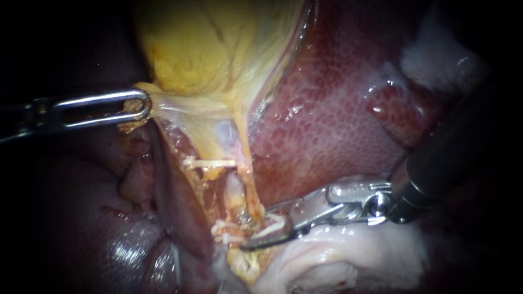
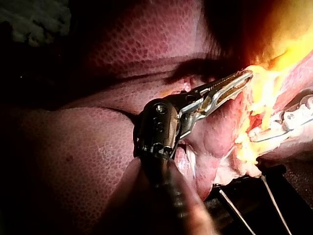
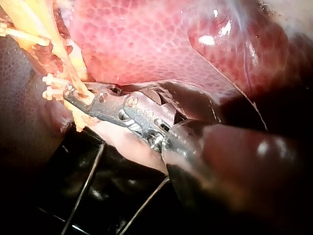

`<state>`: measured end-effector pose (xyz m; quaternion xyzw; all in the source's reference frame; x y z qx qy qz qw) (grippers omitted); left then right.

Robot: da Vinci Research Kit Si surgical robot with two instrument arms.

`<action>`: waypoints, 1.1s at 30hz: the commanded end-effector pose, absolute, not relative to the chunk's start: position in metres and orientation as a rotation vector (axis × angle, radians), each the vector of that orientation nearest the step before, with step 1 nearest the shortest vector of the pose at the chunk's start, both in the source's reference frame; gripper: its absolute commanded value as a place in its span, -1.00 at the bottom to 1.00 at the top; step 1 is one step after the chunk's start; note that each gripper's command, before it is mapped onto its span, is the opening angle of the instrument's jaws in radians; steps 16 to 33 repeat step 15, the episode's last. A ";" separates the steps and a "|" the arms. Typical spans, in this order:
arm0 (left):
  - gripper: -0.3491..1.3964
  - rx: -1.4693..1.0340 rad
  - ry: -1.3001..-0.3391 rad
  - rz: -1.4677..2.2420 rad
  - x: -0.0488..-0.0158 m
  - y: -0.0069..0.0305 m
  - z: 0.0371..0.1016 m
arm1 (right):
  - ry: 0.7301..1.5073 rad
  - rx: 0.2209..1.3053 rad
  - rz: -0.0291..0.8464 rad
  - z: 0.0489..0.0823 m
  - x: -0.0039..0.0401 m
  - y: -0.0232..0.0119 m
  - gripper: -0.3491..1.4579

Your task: Clipping first clip right tube

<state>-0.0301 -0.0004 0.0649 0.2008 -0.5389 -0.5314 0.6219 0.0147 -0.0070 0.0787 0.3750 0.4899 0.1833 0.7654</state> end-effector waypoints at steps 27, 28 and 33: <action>-1.00 0.462 -1.238 -1.221 -0.0301 -0.0004 0.0648 | 1.065 0.823 0.406 0.0791 0.0145 -0.0070 -0.70; -1.00 0.462 -1.238 -1.221 -0.0301 -0.0004 0.0648 | 1.065 0.823 0.406 0.0791 0.0145 -0.0070 -0.70; -1.00 0.462 -1.238 -1.221 -0.0301 -0.0004 0.0648 | 1.065 0.823 0.406 0.0791 0.0145 -0.0070 -0.70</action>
